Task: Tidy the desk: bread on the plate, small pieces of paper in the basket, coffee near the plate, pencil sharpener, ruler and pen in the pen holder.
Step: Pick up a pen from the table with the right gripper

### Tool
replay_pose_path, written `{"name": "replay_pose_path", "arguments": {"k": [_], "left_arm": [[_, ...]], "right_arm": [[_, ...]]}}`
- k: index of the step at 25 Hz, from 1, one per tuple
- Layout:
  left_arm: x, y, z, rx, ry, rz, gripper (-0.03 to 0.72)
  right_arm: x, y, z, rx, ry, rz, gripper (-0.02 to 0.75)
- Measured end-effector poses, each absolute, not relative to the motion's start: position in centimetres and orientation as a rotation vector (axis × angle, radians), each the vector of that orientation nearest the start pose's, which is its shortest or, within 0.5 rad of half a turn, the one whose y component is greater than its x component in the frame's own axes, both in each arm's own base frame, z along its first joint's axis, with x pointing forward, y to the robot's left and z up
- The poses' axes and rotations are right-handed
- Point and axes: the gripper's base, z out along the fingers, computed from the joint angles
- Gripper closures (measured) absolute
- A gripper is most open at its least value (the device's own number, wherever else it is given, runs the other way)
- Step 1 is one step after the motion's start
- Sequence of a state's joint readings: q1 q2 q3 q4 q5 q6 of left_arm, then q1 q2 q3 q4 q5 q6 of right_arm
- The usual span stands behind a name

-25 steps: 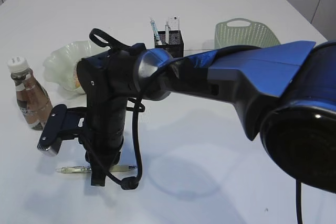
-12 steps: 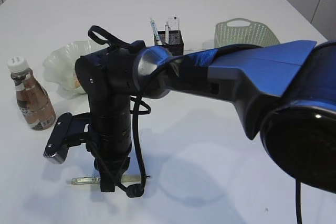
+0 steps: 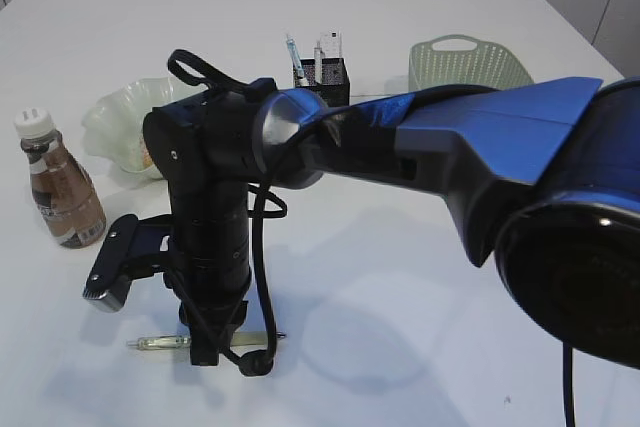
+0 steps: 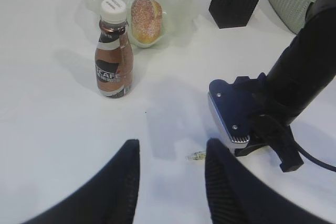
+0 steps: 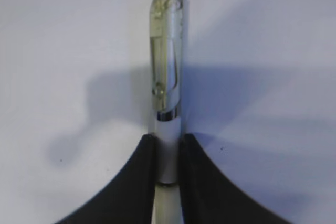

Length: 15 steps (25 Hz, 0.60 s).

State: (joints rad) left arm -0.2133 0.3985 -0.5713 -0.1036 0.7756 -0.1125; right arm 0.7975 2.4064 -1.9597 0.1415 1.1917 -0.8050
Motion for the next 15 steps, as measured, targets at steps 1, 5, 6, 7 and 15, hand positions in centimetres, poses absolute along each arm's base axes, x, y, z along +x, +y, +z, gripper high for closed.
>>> {"name": "replay_pose_path", "arguments": {"k": [1, 5, 6, 7, 15], "left_arm": [[6.74, -2.14, 30.93, 0.072, 2.097, -0.318, 0.399], [6.74, -2.14, 30.93, 0.072, 2.097, -0.318, 0.399], [6.74, -2.14, 30.93, 0.072, 2.097, -0.318, 0.399], [6.74, -2.14, 30.93, 0.072, 2.097, -0.318, 0.399], [6.74, -2.14, 30.93, 0.072, 2.097, -0.318, 0.400]], "right_arm": [[32.66, 35.17, 12.59, -2.179, 2.226, 0.206, 0.611], [32.70, 35.14, 12.59, -2.178, 2.226, 0.198, 0.565], [32.70, 35.14, 12.59, -2.178, 2.226, 0.198, 0.565], [32.72, 35.13, 12.58, -2.176, 2.227, 0.194, 0.553], [32.94, 35.23, 12.58, -2.161, 2.208, 0.179, 0.510]]}}
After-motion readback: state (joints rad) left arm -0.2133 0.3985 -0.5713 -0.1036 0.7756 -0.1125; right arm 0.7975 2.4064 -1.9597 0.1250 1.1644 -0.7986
